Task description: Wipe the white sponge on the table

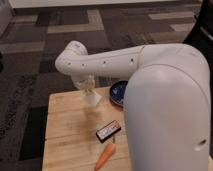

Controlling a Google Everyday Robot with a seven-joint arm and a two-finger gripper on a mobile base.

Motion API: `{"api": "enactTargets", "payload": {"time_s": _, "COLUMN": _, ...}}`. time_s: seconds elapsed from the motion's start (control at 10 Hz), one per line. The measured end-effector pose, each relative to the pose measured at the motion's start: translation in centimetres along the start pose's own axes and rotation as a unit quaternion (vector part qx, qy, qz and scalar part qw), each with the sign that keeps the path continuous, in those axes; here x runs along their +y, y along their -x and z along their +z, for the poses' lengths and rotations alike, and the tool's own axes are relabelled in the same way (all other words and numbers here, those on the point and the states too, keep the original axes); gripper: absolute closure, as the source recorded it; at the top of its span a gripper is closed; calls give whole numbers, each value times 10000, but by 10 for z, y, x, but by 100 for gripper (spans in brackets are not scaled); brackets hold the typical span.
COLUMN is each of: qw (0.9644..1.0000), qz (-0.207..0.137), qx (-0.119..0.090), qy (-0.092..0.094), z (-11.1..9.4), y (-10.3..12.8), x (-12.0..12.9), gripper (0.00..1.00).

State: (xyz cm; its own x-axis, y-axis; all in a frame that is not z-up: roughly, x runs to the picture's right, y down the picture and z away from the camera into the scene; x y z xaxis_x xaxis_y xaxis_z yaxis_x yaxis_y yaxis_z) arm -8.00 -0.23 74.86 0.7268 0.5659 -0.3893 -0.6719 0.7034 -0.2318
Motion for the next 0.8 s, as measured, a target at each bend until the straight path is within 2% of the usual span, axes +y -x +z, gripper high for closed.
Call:
{"api": "enactTargets", "payload": {"time_s": 0.2, "qw": 10000, "qz": 1, "qx": 0, "qy": 1, "z": 0, "y": 0, "x": 0, "gripper": 61}}
{"api": "enactTargets", "payload": {"time_s": 0.3, "qw": 10000, "qz": 3, "qx": -1, "qy": 1, "z": 0, "y": 0, "x": 0, "gripper": 44}}
{"api": "enactTargets", "payload": {"time_s": 0.4, "qw": 10000, "qz": 4, "qx": -1, "qy": 1, "z": 0, "y": 0, "x": 0, "gripper": 37}}
{"api": "enactTargets", "payload": {"time_s": 0.5, "qw": 10000, "qz": 7, "qx": 0, "qy": 0, "z": 0, "y": 0, "x": -1, "gripper": 23}}
{"api": "enactTargets", "payload": {"time_s": 0.6, "qw": 10000, "qz": 7, "qx": 0, "qy": 0, "z": 0, "y": 0, "x": -1, "gripper": 20}}
{"api": "enactTargets", "payload": {"time_s": 0.8, "qw": 10000, "qz": 9, "qx": 0, "qy": 0, "z": 0, "y": -1, "x": -1, "gripper": 20}}
